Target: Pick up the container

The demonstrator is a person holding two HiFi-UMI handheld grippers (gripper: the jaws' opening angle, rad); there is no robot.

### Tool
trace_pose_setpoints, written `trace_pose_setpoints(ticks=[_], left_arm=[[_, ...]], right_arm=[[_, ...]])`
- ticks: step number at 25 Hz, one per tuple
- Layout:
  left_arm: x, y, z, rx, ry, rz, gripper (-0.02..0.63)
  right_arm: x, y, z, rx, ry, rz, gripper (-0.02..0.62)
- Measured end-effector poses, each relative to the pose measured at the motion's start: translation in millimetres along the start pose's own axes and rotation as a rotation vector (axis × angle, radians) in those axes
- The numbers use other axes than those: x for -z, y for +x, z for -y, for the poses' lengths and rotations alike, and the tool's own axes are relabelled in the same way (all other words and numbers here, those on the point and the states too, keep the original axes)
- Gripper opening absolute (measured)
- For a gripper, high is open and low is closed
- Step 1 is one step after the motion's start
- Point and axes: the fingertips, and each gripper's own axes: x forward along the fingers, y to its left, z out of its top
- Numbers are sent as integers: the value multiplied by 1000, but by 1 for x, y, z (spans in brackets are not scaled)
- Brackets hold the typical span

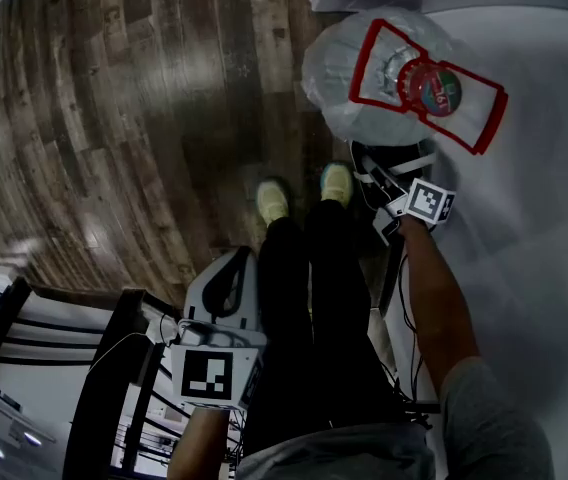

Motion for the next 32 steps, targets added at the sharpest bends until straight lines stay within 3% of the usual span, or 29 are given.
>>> trace_pose_setpoints(ticks=[6, 9, 12, 17, 25, 32], left_arm=[[-9, -14, 10, 20, 40, 13, 15], [-14, -23, 20, 40, 61, 22, 15], [-16, -30, 27, 52, 74, 25, 15], [-28, -47, 53, 84, 117, 59, 15], [-84, -115, 74, 104, 170, 175, 15], [-115, -199, 95, 110, 212, 252, 15]], right_arm=[[9, -32, -3, -21, 57, 80, 26], [5, -49, -12, -86, 104, 114, 26], [10, -59, -35, -157, 105, 95, 26], [33, -78, -67, -164, 61, 1, 26], [48, -125, -156, -165, -24, -117, 28], [52, -200, -273, -233, -96, -195, 28]])
